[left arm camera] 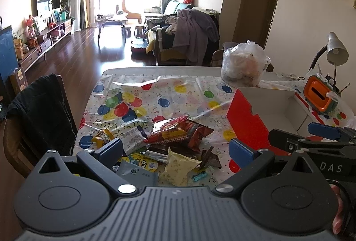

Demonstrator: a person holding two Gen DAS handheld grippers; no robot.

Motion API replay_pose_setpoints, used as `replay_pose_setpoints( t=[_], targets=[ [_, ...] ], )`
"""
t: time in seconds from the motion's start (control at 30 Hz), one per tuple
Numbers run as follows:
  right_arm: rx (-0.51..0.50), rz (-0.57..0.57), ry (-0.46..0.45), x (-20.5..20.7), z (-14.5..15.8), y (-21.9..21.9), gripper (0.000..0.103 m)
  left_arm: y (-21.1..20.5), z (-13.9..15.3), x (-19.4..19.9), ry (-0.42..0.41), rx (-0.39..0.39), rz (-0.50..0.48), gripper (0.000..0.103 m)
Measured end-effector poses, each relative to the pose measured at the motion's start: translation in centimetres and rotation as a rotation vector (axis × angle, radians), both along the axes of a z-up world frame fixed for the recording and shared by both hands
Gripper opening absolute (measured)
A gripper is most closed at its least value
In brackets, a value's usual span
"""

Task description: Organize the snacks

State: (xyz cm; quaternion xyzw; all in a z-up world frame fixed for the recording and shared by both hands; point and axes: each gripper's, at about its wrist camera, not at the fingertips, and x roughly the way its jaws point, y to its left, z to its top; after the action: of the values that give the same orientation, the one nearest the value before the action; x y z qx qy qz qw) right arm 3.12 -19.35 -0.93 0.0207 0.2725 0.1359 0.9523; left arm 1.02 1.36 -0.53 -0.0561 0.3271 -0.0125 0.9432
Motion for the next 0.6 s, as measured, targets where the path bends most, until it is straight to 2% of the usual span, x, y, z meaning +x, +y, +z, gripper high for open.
replay_pose_setpoints(
  t=[0.13,0.3,0.6],
  targets=[
    [-0.012,0.022,0.013,1.1,-0.4,0.5,0.103,0.9,-0.8,1.3,0.029,-0.005,0.002,0.102],
    [-0.032,0.106,0.064,2.8,-2.0,1.4,0.102,2.7,-2.5,2.3,0.078,-0.005,0.028,0.102],
    [-0.112,0.240,0.164,4.2,-5.8,3.8,0.095,5.3,-7.3,3.3,0.231,0.008,0.044,0.101]
  ],
)
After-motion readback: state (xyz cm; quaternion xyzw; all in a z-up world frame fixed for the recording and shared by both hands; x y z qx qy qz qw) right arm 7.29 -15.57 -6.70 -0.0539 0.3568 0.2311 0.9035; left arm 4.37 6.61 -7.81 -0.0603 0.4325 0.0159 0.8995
